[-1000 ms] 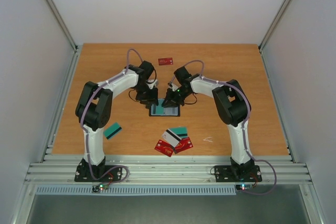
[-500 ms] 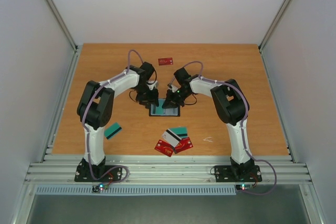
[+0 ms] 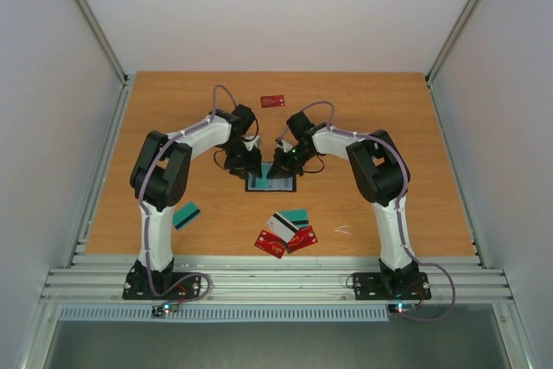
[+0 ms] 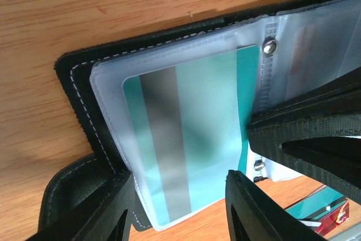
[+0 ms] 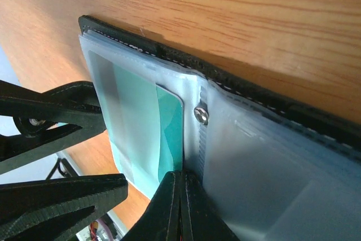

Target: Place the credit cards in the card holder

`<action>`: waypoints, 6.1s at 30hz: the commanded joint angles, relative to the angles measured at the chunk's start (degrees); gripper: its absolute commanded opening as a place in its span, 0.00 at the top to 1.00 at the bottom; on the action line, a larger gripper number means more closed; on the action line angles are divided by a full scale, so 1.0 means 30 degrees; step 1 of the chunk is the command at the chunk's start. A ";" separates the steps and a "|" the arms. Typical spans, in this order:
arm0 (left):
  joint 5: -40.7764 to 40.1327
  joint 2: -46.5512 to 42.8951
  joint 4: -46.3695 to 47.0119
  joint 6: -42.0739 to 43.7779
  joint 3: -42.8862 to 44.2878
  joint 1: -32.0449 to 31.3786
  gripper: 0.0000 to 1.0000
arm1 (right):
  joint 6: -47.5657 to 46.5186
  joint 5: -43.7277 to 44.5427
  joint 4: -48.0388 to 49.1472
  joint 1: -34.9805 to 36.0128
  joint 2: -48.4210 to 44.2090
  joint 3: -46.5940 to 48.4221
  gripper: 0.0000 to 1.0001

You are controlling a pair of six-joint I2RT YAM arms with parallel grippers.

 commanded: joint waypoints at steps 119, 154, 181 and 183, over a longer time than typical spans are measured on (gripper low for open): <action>-0.6994 0.7558 -0.9315 -0.6339 1.4322 -0.5649 0.59 | -0.0805 -0.1465 -0.2698 -0.5979 -1.4560 -1.2323 0.90; -0.2453 0.2593 -0.2632 -0.0364 0.5939 -0.3245 0.38 | 0.2671 -0.0209 0.0193 -0.5102 -1.0976 -0.9521 0.86; 0.2900 0.2565 0.0398 -0.3469 0.4506 -0.3151 0.42 | 0.1273 0.1510 -0.1600 -0.3606 -0.1811 -0.1818 0.87; 0.3177 0.2332 0.0399 -0.3635 0.4645 -0.3170 0.41 | 0.0871 0.1552 -0.1887 -0.3628 -0.1733 -0.1507 0.87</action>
